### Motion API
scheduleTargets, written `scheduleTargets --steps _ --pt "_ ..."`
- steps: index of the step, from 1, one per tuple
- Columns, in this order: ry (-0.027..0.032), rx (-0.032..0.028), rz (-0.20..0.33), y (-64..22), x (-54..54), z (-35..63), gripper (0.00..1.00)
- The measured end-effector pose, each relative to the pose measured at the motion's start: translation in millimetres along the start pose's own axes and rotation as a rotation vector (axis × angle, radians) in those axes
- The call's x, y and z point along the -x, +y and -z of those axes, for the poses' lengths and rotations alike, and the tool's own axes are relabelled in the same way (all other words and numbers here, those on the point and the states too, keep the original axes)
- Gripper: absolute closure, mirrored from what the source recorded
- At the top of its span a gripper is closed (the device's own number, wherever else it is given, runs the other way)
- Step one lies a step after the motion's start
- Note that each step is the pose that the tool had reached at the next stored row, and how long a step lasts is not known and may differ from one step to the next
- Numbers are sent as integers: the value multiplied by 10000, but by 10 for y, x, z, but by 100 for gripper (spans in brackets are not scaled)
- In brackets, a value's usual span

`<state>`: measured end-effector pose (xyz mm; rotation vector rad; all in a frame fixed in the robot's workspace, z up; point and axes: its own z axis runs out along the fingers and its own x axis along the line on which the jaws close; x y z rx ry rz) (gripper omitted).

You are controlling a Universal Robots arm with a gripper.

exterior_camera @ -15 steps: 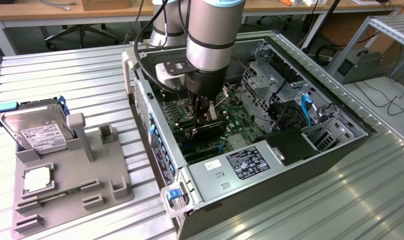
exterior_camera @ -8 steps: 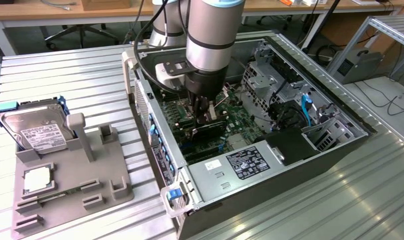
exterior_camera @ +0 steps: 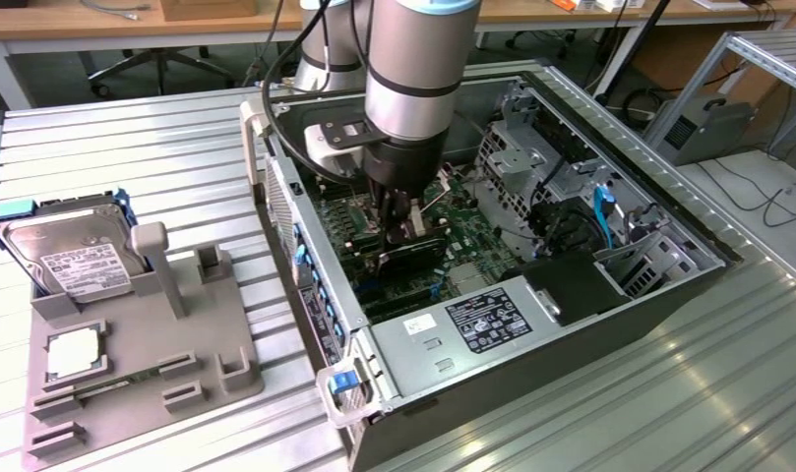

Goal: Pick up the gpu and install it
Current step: 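Press down on the gpu until it lock into place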

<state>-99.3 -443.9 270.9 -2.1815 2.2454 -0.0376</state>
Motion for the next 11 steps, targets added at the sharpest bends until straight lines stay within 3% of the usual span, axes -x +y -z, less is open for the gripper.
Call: scheduleTargets --steps 11 --pt "0 -1 -1 15 7 -28 89"
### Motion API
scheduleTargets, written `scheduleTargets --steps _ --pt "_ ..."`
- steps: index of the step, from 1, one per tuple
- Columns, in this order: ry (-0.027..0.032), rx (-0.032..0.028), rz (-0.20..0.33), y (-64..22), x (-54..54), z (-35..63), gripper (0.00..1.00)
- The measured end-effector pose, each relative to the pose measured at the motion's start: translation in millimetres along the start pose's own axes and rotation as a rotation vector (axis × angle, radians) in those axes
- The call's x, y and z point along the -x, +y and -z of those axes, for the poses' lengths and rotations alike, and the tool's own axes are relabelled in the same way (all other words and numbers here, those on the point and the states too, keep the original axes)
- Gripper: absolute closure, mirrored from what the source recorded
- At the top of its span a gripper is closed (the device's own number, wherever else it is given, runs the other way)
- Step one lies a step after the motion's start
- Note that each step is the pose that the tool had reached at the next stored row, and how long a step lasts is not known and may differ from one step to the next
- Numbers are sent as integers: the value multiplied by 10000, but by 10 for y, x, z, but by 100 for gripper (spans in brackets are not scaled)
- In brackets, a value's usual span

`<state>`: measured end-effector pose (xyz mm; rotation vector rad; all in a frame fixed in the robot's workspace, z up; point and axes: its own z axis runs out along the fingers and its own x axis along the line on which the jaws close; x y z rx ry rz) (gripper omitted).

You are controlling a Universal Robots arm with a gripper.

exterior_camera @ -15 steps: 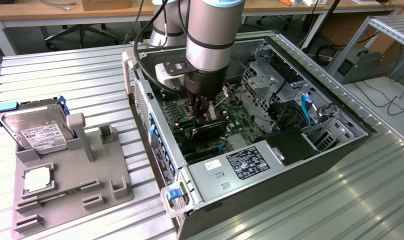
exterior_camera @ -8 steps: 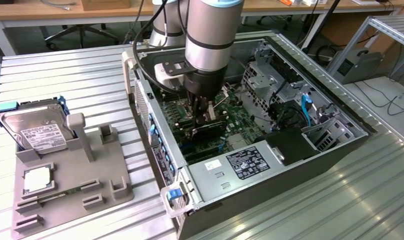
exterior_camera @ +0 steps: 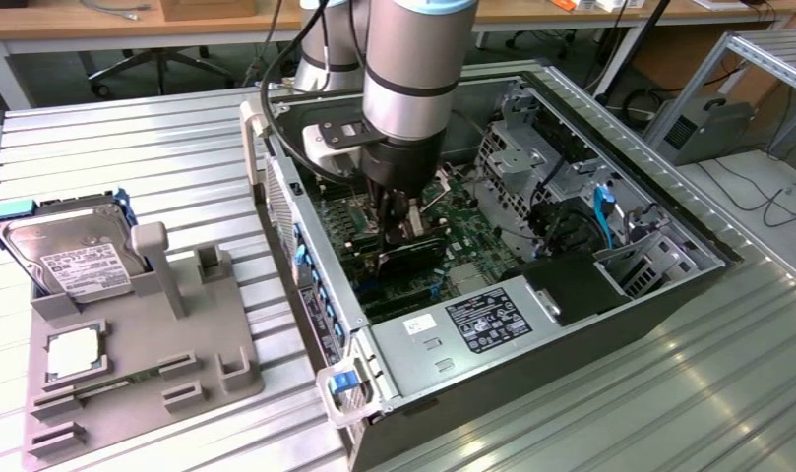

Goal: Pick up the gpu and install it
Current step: 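Press down on the gpu until it lock into place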

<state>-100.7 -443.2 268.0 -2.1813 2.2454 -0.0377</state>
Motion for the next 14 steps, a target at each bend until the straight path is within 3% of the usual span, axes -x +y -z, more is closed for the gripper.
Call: scheduleTargets --steps 2,4,7,14 --pt "-1 -1 0 -7 -2 181 89" --pt "-1 0 -1 -70 -3 453 89" --pt "-1 2 -4 -122 -2 523 89" --pt "-1 2 -5 -128 -2 528 89"
